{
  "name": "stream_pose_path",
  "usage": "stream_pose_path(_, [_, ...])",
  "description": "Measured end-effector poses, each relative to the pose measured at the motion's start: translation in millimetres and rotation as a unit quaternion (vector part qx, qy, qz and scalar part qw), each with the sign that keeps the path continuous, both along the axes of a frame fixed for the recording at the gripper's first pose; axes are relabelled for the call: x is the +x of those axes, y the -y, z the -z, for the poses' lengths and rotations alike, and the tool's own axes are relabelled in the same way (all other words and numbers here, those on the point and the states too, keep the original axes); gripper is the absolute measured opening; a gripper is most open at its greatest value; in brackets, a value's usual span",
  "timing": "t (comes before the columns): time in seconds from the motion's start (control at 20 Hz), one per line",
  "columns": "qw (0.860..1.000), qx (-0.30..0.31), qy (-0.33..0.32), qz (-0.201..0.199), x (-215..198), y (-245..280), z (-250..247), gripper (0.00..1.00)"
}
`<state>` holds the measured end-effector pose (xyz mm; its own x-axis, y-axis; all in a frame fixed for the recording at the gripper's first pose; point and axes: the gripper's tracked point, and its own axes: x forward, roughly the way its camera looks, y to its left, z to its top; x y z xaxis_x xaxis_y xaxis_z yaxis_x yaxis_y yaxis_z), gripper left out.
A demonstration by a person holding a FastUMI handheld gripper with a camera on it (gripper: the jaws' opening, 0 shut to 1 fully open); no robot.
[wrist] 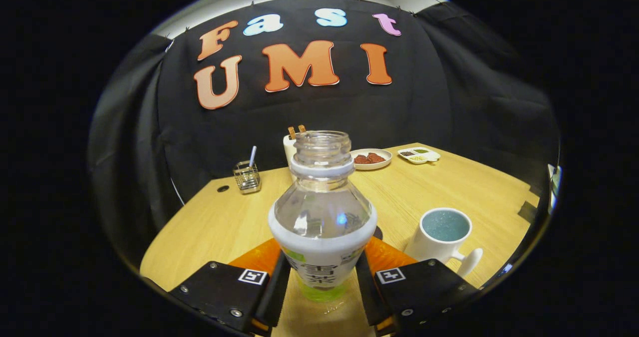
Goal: Take the bottle from table, then pour the juice into the cup, finally place the bottle on the coaster
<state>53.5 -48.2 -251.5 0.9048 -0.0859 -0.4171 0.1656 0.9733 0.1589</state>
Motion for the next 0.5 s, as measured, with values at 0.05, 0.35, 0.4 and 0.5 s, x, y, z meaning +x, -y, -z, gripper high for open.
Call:
stream_pose_path(0.05, [1.0,0.017,0.003,-0.001,1.3,-1.5,-3.0,0.65])
stream_pose_path(0.35, [0.99,0.137,0.021,0.021,9.6,-2.3,-14.8,0.65])
stream_pose_path(0.4, [0.987,0.157,0.024,0.022,11.5,-3.8,-15.5,0.65])
stream_pose_path(0.5, [0.98,0.195,0.027,0.031,13.0,-4.0,-16.2,0.65])
